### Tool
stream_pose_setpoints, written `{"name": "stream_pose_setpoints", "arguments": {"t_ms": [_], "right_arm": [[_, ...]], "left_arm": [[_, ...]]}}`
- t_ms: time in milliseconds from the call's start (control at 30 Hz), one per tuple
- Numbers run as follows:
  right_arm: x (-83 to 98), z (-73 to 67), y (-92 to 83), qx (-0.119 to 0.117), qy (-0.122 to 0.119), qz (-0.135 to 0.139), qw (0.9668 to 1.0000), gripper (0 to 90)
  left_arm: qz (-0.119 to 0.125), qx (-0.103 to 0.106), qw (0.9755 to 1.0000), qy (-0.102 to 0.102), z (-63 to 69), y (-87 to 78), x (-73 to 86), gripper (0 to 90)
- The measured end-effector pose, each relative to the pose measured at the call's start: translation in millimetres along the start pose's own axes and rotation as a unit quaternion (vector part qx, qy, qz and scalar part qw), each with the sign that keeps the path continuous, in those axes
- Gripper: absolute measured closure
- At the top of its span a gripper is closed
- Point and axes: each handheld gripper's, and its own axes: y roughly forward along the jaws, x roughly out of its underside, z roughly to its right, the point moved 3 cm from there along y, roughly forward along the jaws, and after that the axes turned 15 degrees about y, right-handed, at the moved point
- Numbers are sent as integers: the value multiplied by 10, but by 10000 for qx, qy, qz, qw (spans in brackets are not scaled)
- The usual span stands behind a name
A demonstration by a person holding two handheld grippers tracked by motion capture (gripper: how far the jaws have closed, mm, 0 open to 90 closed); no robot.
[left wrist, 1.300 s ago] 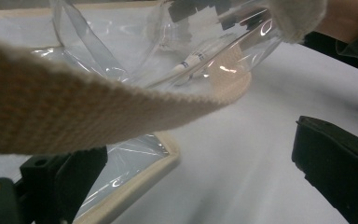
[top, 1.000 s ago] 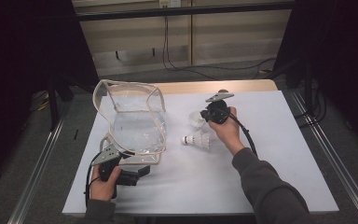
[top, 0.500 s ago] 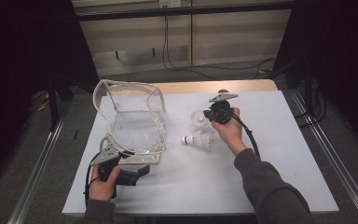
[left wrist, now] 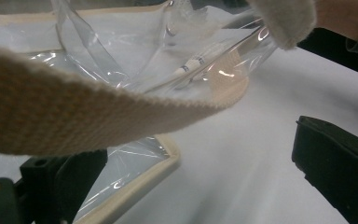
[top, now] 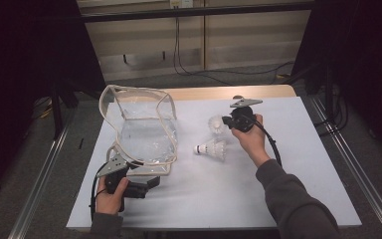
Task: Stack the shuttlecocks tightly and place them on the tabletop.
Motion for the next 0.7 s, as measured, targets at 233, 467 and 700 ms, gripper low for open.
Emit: {"name": "stream_pose_setpoints", "arguments": {"t_ms": [233,467,700], "right_arm": [[-21,-6,-127,-41,-57,114,9999,900],[-8,-9,-296,-139,-87,159,9997,900],[38,-3,-438,-219,-121,195,9995,900]], "left_arm": [[-6,-2,10000,5,0,-2,1,34],[-2,-5,10000,0,4,-5,-1,34],[-21,15,10000,28,4,-2,0,34]]}}
